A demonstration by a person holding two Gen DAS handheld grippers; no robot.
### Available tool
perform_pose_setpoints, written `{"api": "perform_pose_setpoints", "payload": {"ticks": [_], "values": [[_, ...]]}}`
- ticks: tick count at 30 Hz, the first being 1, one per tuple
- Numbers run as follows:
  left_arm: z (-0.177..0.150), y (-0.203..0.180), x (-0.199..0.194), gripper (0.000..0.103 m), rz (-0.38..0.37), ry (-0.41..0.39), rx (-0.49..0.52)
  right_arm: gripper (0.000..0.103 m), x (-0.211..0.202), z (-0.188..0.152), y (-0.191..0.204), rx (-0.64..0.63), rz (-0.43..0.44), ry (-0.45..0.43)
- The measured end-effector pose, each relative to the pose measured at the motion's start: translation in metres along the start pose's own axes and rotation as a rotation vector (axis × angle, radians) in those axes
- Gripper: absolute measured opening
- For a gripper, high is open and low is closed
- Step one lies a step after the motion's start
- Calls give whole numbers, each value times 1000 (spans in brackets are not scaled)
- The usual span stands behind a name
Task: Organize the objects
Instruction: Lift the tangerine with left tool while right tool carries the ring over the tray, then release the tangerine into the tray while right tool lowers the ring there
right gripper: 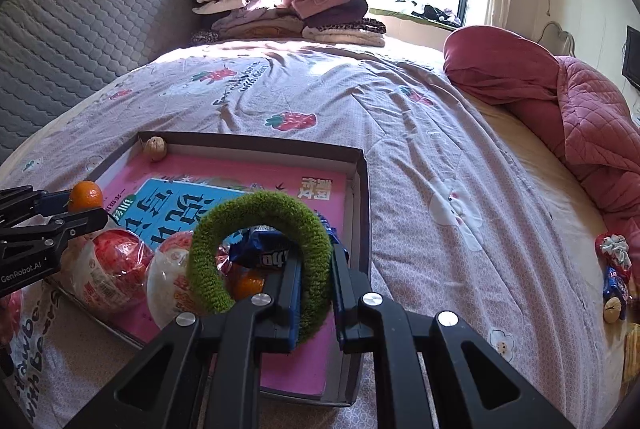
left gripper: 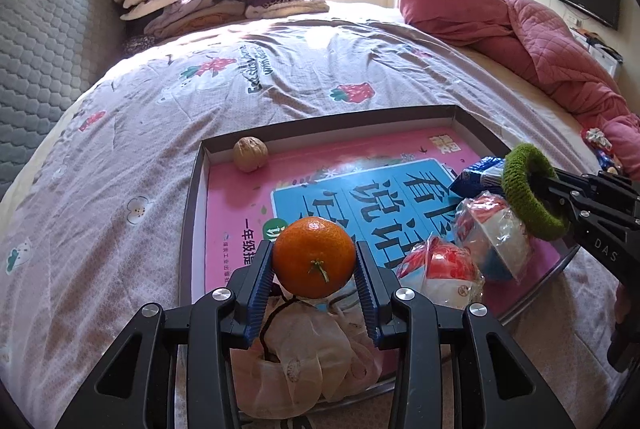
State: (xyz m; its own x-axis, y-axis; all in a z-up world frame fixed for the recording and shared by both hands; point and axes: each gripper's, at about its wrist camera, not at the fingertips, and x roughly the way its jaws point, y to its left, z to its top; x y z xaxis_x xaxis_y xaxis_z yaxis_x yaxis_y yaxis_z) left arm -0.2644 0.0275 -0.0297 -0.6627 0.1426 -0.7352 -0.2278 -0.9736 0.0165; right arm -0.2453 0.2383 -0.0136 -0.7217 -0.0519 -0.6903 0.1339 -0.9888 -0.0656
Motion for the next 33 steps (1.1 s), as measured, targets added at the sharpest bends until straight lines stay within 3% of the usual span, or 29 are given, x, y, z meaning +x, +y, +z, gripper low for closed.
{"api": "perform_pose_setpoints", "payload": {"ticks": [13,22,33], "values": [[-5,-2,6,41,-4,22,2,15,2,-2,-2,15,14,29],[-3,0,0,42,4,13,-6,29,-2,0,0,20,15,18],[-2,0,-5,48,0,1,-14,30,-10,3,0,33,6,-5]]}}
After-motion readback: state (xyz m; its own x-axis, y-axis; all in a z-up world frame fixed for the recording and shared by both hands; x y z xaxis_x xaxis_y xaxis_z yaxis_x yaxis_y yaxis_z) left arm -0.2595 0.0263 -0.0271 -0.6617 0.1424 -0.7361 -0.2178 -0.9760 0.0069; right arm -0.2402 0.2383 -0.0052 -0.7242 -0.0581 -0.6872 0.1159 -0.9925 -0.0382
